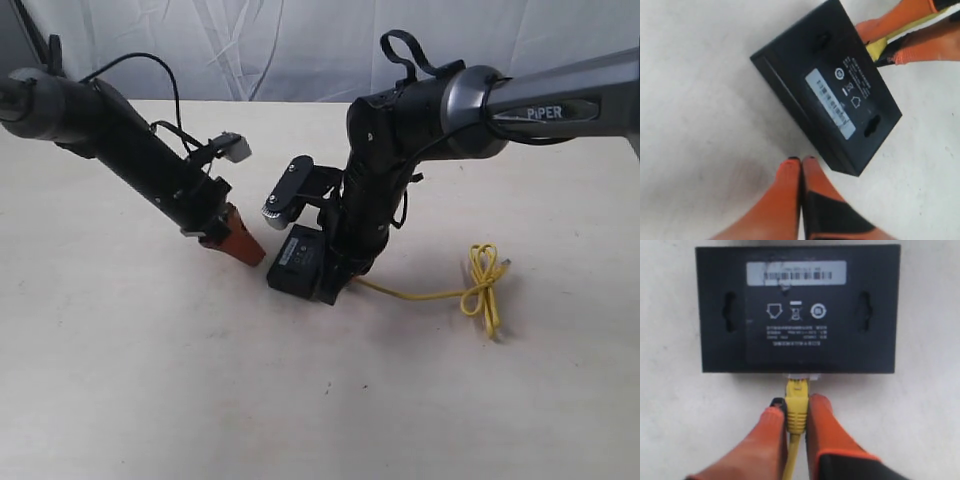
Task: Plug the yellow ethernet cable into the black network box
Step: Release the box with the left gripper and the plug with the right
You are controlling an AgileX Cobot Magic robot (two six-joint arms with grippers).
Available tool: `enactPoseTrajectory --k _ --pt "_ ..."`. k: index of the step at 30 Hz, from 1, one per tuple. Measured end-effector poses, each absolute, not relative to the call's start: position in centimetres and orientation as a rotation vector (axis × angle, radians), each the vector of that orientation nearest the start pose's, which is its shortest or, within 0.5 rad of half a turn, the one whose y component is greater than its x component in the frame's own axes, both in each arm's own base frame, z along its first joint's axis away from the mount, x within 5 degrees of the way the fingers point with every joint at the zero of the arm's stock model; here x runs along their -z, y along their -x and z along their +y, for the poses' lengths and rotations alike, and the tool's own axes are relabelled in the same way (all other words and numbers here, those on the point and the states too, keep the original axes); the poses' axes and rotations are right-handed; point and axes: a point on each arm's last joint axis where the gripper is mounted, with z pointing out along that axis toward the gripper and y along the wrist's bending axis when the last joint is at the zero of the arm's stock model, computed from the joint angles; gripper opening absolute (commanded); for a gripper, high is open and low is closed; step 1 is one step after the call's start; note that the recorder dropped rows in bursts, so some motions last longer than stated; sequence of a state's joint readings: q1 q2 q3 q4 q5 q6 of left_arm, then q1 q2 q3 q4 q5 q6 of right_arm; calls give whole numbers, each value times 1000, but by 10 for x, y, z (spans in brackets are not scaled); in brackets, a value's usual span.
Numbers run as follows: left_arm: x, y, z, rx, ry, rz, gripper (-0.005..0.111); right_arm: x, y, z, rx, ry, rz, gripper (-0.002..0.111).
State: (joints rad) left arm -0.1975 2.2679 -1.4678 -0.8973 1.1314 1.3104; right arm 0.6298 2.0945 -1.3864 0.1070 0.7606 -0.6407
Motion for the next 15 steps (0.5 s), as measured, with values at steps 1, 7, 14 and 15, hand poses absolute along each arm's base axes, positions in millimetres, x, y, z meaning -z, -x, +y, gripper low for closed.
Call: enactPoseTrajectory --k 1,7,14,15 --pt "-107 -391 -140 1104 -1286 2427 0 -130 -327 247 -117 1667 2426 -1" --pt "-131 -397 -123 932 -1155 2552 0 -127 -329 248 -113 1663 2409 4" --pt "-155 -390 -117 857 -1015 2631 0 -127 -329 248 -113 1665 2405 53" --pt "-157 -387 -116 847 -987 2648 0 -127 -329 248 -113 1665 2405 57"
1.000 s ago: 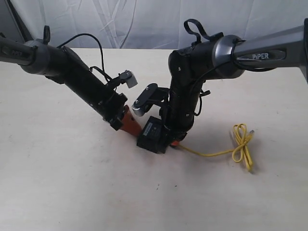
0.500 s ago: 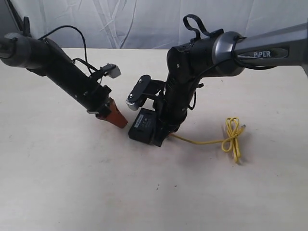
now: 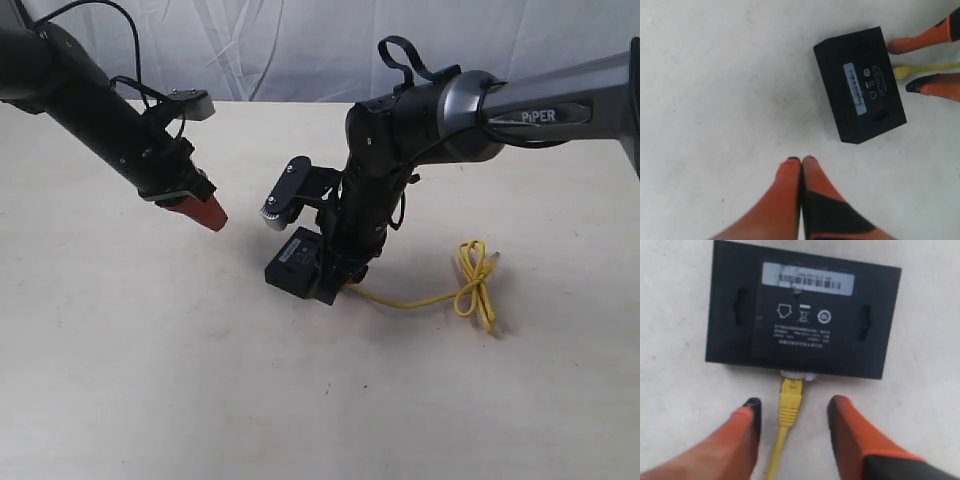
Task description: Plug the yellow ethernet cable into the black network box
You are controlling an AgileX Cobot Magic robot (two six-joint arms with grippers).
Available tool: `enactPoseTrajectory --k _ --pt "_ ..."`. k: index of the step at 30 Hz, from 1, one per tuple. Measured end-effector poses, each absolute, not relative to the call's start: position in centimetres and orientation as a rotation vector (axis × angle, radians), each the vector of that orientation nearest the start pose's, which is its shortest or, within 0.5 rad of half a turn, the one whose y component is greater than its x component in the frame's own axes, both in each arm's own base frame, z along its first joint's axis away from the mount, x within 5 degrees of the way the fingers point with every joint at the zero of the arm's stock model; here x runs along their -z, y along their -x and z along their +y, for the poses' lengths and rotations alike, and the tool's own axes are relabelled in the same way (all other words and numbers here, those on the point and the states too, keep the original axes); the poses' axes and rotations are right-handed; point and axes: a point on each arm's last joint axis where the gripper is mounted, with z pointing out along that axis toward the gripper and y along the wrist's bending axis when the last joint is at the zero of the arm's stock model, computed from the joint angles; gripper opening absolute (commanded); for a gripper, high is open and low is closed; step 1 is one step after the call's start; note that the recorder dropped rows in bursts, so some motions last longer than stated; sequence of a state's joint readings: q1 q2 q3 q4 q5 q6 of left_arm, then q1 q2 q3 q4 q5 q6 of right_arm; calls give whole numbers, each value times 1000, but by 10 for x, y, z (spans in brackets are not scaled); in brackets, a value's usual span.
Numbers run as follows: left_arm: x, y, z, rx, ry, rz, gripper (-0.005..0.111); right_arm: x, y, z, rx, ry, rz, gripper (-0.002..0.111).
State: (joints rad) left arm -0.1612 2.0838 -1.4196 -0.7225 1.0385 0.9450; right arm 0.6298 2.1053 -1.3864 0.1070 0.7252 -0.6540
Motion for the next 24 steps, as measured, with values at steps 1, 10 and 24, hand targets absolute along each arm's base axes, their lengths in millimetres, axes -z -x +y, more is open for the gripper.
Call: enactPoseTrajectory --k 1,10,24 --pt "-158 -385 -114 831 -962 2665 0 -127 -329 248 -113 1665 2405 59" --pt "-199 -365 -105 688 -838 2623 0 -159 -328 242 -60 1613 2385 58" --pt "-281 -312 -68 197 -715 2582 0 -216 -341 161 135 1198 2683 0"
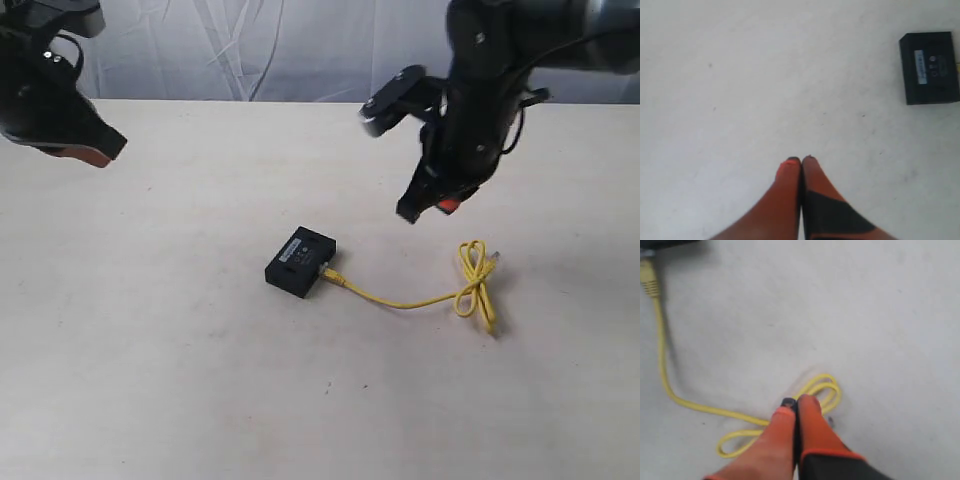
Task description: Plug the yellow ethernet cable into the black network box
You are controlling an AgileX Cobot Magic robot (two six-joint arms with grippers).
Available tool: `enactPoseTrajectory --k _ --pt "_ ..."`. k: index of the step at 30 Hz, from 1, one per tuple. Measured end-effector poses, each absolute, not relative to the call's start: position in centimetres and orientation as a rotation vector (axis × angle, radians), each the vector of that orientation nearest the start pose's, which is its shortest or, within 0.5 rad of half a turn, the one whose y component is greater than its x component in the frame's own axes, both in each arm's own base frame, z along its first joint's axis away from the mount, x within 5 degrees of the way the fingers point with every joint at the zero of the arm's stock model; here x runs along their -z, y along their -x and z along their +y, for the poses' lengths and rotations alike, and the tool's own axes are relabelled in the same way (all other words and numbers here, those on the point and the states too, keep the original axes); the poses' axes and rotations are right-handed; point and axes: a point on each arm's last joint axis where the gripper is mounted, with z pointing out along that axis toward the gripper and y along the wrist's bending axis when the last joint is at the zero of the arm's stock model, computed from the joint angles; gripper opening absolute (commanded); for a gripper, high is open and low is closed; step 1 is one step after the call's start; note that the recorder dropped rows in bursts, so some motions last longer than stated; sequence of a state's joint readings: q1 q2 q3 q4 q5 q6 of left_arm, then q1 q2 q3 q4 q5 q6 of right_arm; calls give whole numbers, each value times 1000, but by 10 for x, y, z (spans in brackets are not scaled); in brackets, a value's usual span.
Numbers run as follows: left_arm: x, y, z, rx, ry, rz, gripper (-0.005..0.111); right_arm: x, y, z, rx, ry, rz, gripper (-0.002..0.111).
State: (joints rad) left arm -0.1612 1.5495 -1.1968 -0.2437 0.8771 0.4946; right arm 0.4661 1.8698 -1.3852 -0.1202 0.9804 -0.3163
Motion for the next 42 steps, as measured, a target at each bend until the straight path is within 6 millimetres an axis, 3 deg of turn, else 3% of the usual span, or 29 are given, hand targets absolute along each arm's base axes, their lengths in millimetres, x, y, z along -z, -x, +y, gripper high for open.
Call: enactPoseTrajectory --k 6,13,19,24,28,34,42 --pt "-300 -282 -57 100 -642 2492 0 -250 -340 101 142 878 2687 0" --pt "-307 -261 -52 83 -572 2408 0 -274 -316 41 178 635 2666 0" --pt "-319 -251 -50 77 -552 2348 0 -290 -291 7 151 405 2585 0" --pt "-340 -234 -47 69 -534 2261 0 -310 -264 -3 142 271 2425 0" --pt "-357 -208 -42 48 -496 2116 0 -331 -229 -3 149 226 2194 0" --pt "-359 -161 -34 46 -427 1924 0 -348 -182 -1 136 180 1940 0" --pt "-344 -118 -25 35 -372 1765 0 -343 -140 0 113 140 1768 0"
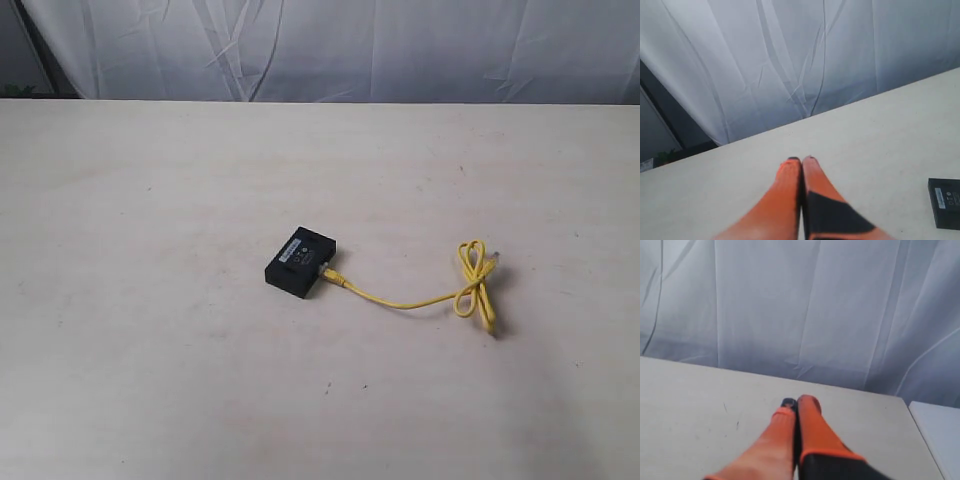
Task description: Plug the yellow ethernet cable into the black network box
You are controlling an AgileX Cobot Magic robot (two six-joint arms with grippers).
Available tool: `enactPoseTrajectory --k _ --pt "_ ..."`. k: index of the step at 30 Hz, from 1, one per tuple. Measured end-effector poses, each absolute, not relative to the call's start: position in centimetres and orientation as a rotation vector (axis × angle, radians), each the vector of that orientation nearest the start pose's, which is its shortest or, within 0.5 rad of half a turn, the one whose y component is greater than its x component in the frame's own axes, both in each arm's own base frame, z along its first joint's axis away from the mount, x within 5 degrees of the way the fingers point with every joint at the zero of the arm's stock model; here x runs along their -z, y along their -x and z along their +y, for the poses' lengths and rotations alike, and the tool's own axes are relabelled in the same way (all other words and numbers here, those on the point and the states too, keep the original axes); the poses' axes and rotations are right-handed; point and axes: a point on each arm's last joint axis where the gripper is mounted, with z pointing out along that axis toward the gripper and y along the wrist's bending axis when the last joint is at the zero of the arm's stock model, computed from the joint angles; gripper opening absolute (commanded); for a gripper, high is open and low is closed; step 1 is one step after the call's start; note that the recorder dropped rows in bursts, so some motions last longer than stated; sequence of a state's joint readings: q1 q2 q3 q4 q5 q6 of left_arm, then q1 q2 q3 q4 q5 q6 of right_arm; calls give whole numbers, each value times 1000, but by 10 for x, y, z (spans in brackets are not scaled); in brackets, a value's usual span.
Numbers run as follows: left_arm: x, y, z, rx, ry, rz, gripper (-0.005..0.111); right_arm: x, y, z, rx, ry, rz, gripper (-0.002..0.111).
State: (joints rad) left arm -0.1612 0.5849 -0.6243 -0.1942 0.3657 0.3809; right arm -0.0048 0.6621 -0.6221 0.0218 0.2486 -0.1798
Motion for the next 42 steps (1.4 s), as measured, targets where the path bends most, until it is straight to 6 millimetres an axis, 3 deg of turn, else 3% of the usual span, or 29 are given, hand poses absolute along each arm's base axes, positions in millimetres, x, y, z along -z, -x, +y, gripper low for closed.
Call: enactPoseTrajectory --k 9,14,20,24,29,42 --pt "-322 -80 -18 39 -306 1596 0 -326 -109 0 118 121 1611 0" --pt "-319 -61 -15 54 -278 1507 0 -332 -91 0 122 115 1531 0" --pt "-311 -43 -12 66 -240 1403 0 -314 -77 0 126 110 1471 0" --pt "-313 -35 -10 79 -214 1336 0 -316 -65 0 129 104 1401 0" --pt "-314 -31 -9 83 -203 1305 0 -318 -55 0 127 99 1360 0" --pt "-314 -31 -9 83 -202 1304 0 -314 -55 0 125 102 1395 0"
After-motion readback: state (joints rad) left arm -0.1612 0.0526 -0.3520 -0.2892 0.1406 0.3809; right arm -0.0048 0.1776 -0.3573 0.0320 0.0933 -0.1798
